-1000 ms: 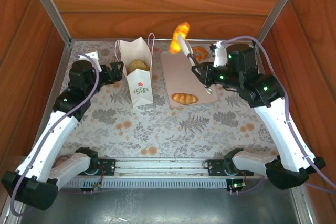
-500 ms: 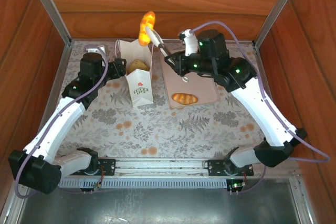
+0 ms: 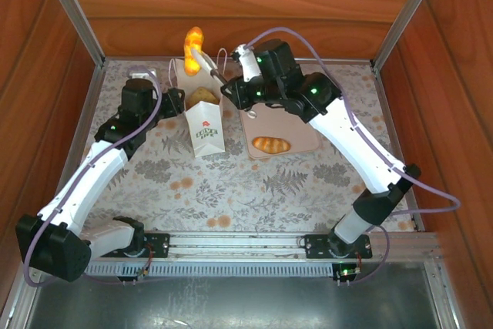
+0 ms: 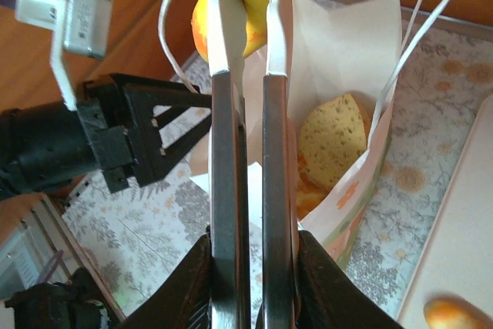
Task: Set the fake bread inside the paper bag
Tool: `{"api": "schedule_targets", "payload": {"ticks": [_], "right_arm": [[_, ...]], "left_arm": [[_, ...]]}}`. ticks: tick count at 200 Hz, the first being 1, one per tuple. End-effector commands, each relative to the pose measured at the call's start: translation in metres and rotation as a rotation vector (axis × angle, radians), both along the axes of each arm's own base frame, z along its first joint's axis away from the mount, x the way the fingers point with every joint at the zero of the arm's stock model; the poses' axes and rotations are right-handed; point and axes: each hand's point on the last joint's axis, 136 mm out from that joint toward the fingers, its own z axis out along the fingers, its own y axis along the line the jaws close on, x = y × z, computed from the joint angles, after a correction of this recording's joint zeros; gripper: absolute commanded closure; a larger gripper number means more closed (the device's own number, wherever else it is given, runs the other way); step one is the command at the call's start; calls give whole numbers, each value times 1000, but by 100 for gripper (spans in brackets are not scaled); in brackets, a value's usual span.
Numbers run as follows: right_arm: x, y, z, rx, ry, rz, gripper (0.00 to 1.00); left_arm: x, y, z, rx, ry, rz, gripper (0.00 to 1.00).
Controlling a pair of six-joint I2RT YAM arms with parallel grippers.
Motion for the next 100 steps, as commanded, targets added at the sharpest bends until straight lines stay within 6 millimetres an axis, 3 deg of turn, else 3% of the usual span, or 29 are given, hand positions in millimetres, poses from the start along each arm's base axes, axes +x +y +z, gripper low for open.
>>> {"api": "schedule_targets", "payload": {"ticks": [1, 24, 28, 54, 100], "right_arm": [[2, 3, 4, -15, -37, 7, 83], [3, -1, -4, -54, -31, -4, 83], [8, 3, -19, -87, -9, -5, 83], [11, -2, -37, -157, 11, -16, 82], [8, -11, -55, -240, 47, -20, 81]], "left_arm": [[1, 2, -6, 13, 4, 16, 36], [0, 3, -6, 17, 2, 20, 39], [0, 3, -6, 18, 1, 20, 39], [-1, 4, -6, 28, -1, 19, 42], [-3, 7, -7, 43, 2, 24, 54]]}}
